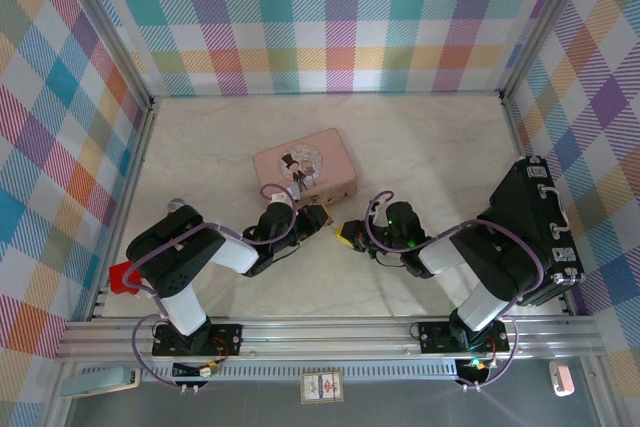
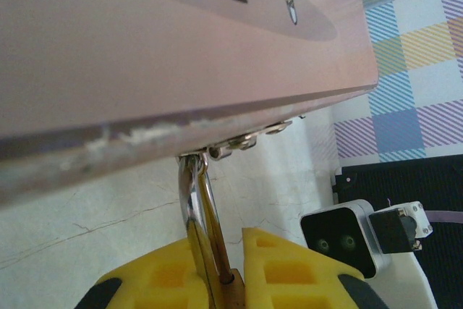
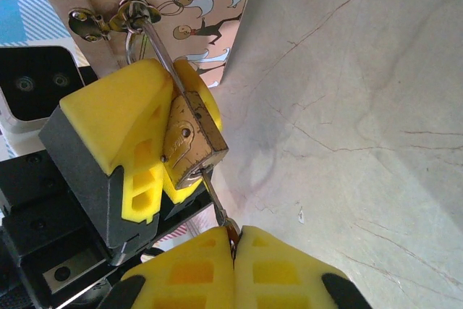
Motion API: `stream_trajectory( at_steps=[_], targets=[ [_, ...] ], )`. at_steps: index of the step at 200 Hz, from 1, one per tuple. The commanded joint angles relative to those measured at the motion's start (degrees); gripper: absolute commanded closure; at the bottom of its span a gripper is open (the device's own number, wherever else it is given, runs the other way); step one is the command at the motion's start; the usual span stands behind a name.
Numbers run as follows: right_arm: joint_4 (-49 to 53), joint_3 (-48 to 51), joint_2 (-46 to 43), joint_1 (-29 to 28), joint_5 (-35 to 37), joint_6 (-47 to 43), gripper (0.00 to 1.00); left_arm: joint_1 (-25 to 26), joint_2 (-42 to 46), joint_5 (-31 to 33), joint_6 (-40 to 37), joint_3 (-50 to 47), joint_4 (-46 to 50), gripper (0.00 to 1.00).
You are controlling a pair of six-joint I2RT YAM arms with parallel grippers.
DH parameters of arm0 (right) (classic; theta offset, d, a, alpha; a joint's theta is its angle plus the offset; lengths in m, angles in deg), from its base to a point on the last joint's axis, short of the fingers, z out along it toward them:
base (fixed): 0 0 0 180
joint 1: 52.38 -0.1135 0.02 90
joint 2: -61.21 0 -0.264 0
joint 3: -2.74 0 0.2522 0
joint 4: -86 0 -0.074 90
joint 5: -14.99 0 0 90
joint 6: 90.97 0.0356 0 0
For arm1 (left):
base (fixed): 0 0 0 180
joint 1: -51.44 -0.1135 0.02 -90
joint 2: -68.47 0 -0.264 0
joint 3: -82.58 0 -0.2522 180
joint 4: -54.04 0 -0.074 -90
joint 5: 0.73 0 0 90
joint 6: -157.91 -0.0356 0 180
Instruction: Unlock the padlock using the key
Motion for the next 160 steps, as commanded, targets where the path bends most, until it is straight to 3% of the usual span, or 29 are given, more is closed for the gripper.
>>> stream_trajectory(
  at_steps=[1,160],
  targets=[
    [-2.47,-0.55,0.51,-0.33,0.52,-0.41,1.0,0.83,2.0,-4.54,5.31,1.45,-4.99,1.0],
    [-8.72,-3.48,4.19,-0.33,1.15,4.2,1.0,3.56,2.69,-3.65,5.99,2.4,-4.88,1.0]
  ],
)
